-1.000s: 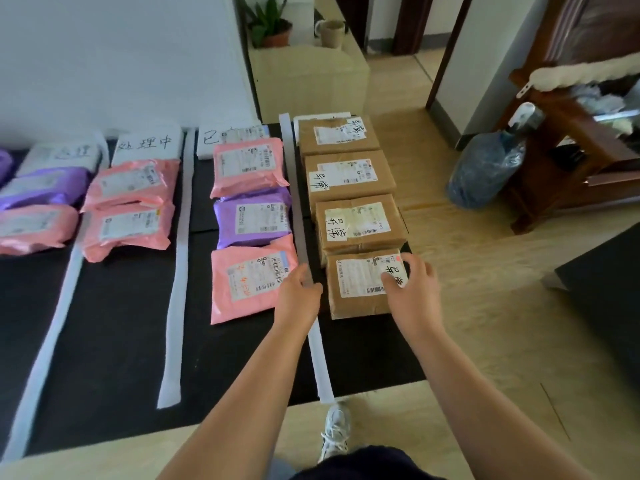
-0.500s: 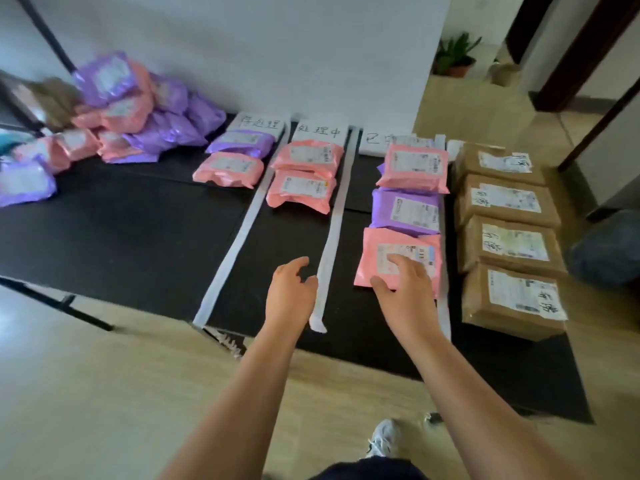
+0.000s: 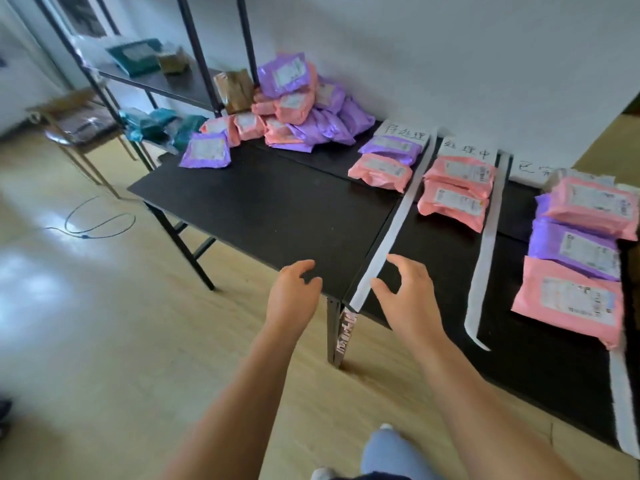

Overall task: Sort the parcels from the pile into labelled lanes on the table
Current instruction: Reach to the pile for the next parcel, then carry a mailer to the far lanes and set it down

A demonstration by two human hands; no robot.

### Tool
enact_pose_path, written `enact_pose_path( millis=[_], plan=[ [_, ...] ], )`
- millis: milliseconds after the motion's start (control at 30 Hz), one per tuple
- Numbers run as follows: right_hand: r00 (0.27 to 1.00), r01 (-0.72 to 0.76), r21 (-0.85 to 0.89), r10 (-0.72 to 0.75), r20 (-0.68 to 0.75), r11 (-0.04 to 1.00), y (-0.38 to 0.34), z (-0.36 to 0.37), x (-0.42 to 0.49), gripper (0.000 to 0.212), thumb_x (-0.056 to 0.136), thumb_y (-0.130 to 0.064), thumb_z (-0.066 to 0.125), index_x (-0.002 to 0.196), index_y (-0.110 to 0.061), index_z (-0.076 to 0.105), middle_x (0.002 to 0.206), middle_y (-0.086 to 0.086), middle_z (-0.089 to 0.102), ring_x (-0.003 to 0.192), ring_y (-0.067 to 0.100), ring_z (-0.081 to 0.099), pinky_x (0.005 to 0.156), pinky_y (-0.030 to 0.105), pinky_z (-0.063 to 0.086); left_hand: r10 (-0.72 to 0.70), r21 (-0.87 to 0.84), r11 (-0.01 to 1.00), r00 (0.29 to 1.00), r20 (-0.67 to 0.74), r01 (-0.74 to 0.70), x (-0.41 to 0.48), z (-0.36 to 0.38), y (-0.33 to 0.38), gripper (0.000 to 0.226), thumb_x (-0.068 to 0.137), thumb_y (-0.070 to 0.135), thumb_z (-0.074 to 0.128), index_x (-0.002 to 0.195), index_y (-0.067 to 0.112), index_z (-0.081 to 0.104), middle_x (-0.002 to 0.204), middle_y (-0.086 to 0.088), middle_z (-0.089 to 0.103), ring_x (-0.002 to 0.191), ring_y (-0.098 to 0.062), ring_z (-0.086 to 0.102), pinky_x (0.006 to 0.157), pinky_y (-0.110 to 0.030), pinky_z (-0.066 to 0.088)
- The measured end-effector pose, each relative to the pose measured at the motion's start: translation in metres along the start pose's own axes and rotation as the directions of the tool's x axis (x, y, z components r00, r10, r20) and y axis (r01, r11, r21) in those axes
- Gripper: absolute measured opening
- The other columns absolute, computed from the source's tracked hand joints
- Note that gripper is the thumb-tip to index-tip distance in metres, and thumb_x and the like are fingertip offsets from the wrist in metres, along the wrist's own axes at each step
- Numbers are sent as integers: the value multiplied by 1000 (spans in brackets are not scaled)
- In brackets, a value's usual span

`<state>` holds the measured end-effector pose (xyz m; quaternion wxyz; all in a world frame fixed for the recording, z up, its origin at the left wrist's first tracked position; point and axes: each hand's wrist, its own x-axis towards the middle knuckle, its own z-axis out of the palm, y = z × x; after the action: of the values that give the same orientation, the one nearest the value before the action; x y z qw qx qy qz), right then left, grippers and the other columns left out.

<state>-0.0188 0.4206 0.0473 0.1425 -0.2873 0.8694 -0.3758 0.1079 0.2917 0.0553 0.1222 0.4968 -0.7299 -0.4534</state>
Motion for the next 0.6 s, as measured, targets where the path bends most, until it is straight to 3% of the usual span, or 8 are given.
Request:
enact_pose_path(
  millis=[133,267,600],
  plan=[
    [999,39,26,-39,21,999,-35,30,21,50,95,-34,64,142,-23,49,142,-4,46,134,15,42,110,38,40,-3,-32,999,999,-37,2,26,-38,-12,44,101,24,53,144,25,47,145,3,50,123,-15,54,89,-22,40],
    [995,77,35,-79,52,996,-69,65,59,50,96,-34,64,142,-24,48,142,-5,45,133,12,43,104,30,42,-12,-60,998,999,-52,9,71,-70,-19,46,100,22,54,145,25,46,145,5,51,124,-12,54,88,-22,39],
    [987,137,84,-143,79,987,-170,150,205,49,94,-31,66,140,-22,50,141,-4,46,133,13,43,106,30,38,11,17,1000,995,-96,-10,225,-149,2,44,98,23,55,142,27,50,138,2,55,117,-13,57,91,-29,50]
  ],
)
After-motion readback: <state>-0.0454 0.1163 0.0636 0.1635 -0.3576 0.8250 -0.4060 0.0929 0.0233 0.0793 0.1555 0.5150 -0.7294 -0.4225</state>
